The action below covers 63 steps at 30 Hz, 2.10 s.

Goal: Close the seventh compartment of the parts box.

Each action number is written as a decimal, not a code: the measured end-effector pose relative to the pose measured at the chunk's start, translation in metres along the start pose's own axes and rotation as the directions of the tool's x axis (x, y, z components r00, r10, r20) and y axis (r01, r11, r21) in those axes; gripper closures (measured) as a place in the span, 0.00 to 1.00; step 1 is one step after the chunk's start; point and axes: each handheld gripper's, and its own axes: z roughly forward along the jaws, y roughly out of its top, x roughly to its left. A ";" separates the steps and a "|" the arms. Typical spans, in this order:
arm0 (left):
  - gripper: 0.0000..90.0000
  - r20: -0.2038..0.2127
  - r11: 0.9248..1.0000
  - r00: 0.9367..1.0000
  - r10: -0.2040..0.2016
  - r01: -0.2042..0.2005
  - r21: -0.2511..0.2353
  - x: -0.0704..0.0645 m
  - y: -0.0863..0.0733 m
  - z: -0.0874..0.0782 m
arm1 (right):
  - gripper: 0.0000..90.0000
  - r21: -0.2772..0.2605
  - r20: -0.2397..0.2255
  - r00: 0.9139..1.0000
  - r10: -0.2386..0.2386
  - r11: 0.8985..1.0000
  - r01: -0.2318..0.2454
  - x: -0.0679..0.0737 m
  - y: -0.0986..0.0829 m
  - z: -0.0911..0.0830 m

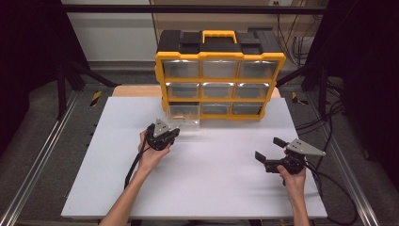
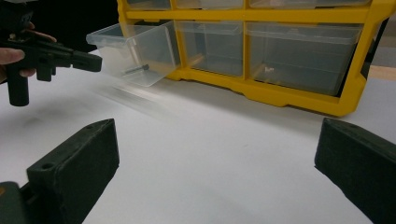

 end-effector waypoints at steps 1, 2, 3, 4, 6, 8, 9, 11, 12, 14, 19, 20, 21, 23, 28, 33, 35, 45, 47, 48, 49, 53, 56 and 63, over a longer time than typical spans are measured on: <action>0.99 -0.003 1.000 1.000 0.001 -0.001 0.001 0.000 0.000 0.000 | 0.01 0.000 0.000 1.000 0.000 1.000 0.000 0.000 0.000 0.000; 0.99 -0.004 1.000 1.000 0.000 0.000 0.002 0.001 0.000 0.001 | 0.01 -0.001 0.001 1.000 -0.001 1.000 0.001 0.000 0.000 0.000; 0.99 -0.005 1.000 1.000 -0.002 0.002 0.002 0.002 0.000 0.001 | 0.01 -0.001 0.002 1.000 -0.001 1.000 0.001 0.000 0.000 0.000; 0.99 -0.005 1.000 1.000 -0.006 0.006 0.001 0.002 0.001 0.002 | 0.01 -0.001 0.002 1.000 0.000 1.000 0.000 0.000 0.000 0.000; 0.99 -0.003 1.000 1.000 -0.008 0.008 0.000 0.002 0.002 0.004 | 0.01 0.000 0.003 1.000 -0.001 1.000 0.001 0.000 0.000 0.000; 0.99 -0.002 1.000 1.000 -0.004 0.004 0.003 0.001 0.003 0.006 | 0.01 0.000 -0.001 1.000 0.000 1.000 0.000 0.000 0.000 0.000; 0.99 -0.001 1.000 1.000 -0.004 0.004 0.002 0.000 0.003 0.007 | 0.01 0.000 -0.001 1.000 0.000 1.000 0.000 0.000 0.000 0.000; 0.99 -0.001 1.000 1.000 -0.002 0.002 0.007 0.000 0.003 0.008 | 0.01 0.000 -0.001 1.000 0.000 1.000 0.000 0.000 0.000 0.000; 0.99 -0.003 1.000 1.000 -0.003 0.003 0.007 0.000 0.003 0.009 | 0.01 0.000 0.000 1.000 0.000 1.000 0.000 0.000 0.000 0.000; 0.99 -0.005 1.000 1.000 -0.005 0.005 0.007 0.001 0.004 0.009 | 0.01 0.000 -0.001 1.000 0.000 1.000 0.000 0.000 0.000 0.000; 0.99 -0.011 1.000 1.000 -0.006 0.006 0.000 0.001 0.005 0.011 | 0.01 -0.001 0.001 1.000 -0.002 1.000 0.002 0.000 0.000 0.000; 0.99 -0.011 1.000 1.000 -0.008 0.008 -0.001 0.001 0.005 0.012 | 0.01 -0.001 0.001 1.000 -0.002 1.000 0.002 0.000 0.000 0.000; 0.99 -0.013 1.000 1.000 -0.009 0.009 -0.001 0.002 0.005 0.012 | 0.01 0.000 0.001 1.000 -0.001 1.000 0.001 0.000 0.000 0.000; 0.99 -0.018 1.000 1.000 -0.009 0.009 -0.001 0.003 0.005 0.012 | 0.01 0.000 -0.002 1.000 -0.001 1.000 0.001 0.000 0.000 0.000; 0.99 -0.018 1.000 1.000 -0.009 0.009 -0.003 0.005 0.005 0.014 | 0.01 0.003 -0.001 1.000 -0.004 1.000 0.004 0.000 0.000 0.000; 0.99 -0.020 1.000 1.000 -0.007 0.007 -0.003 0.006 0.005 0.015 | 0.01 0.002 0.000 1.000 -0.005 1.000 0.005 0.000 0.000 0.001; 0.99 -0.020 1.000 1.000 -0.004 0.004 0.000 0.006 0.005 0.015 | 0.01 0.002 0.000 1.000 -0.005 1.000 0.005 0.000 0.000 0.001; 0.99 -0.026 1.000 1.000 0.005 -0.005 0.003 0.006 0.009 0.019 | 0.01 0.003 -0.004 1.000 -0.006 1.000 0.006 0.000 0.000 0.001; 0.99 -0.028 1.000 1.000 0.004 -0.004 0.004 0.006 0.009 0.020 | 0.01 0.003 -0.004 1.000 -0.006 1.000 0.006 0.000 0.000 0.001; 0.99 -0.029 1.000 1.000 0.004 -0.004 0.004 0.006 0.010 0.020 | 0.01 0.003 -0.005 1.000 -0.006 1.000 0.006 0.000 0.000 0.001; 0.99 -0.029 1.000 1.000 0.001 -0.001 0.003 0.006 0.010 0.021 | 0.01 0.004 -0.005 1.000 -0.007 1.000 0.007 0.000 0.000 0.000; 0.99 -0.033 1.000 0.999 -0.002 0.002 0.006 0.007 0.011 0.022 | 0.01 0.006 -0.006 1.000 -0.003 1.000 0.003 0.000 0.000 0.001; 0.99 -0.036 1.000 0.999 -0.004 0.005 0.007 0.008 0.012 0.024 | 0.01 0.008 -0.010 1.000 -0.001 1.000 0.001 0.001 -0.001 0.001; 0.99 -0.039 1.000 0.999 -0.012 0.012 0.003 0.010 0.013 0.026 | 0.01 0.008 -0.009 1.000 -0.002 1.000 0.002 0.001 -0.001 0.001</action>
